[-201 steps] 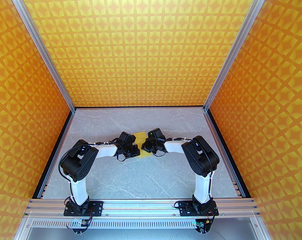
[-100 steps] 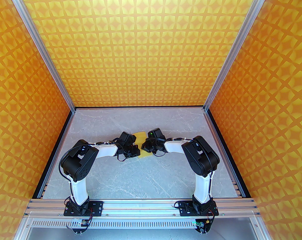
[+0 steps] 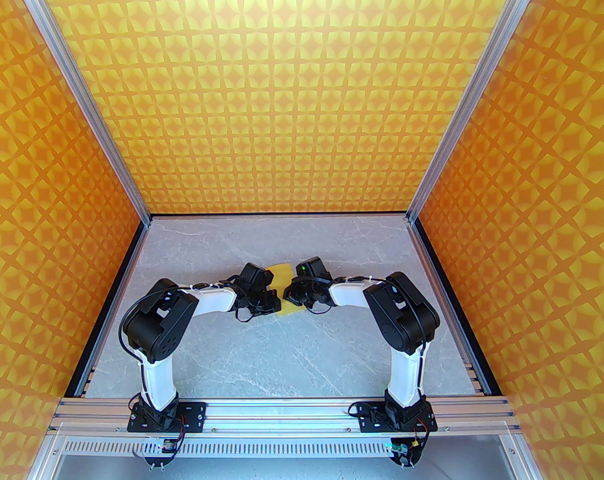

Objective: Fold a paper plane with a square sheet of paper (fold left side to right side)

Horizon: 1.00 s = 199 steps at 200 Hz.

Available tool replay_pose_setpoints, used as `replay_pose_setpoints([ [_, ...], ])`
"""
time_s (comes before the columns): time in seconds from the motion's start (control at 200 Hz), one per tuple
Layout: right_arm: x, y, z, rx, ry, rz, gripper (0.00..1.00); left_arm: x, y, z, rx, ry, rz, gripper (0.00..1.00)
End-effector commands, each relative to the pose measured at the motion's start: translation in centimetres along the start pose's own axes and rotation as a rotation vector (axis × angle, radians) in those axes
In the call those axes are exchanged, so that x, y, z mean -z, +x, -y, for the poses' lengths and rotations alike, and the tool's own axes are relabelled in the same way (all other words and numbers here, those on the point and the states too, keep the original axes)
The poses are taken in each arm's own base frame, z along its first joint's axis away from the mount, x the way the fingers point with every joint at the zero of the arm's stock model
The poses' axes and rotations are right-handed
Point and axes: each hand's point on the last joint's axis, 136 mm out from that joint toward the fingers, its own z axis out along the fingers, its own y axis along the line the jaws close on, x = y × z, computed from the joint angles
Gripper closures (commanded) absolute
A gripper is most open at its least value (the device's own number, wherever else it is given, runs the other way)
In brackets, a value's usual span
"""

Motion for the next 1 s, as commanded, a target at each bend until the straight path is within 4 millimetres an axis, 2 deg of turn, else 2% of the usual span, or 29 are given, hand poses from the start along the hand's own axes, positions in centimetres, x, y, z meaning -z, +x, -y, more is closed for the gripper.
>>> replay_pose_setpoints([
  [0.0,0.0,1.3,4.1,-0.069,0.119,-0.027,1.00,-1.5,3.3,-4.2,0.036,-0.148,-0.108,1.00],
  [0.38,1.0,-0.5,5.8,-0.072,0.189,-0.010,1.00,-1.9,5.7,-7.0,0.073,-0.238,-0.186,1.00],
  [0.99,2.5,-4.8,7.0,-0.071,0.189,0.053,1.00,-2.2,6.6,-7.2,0.064,-0.268,-0.231,1.00],
])
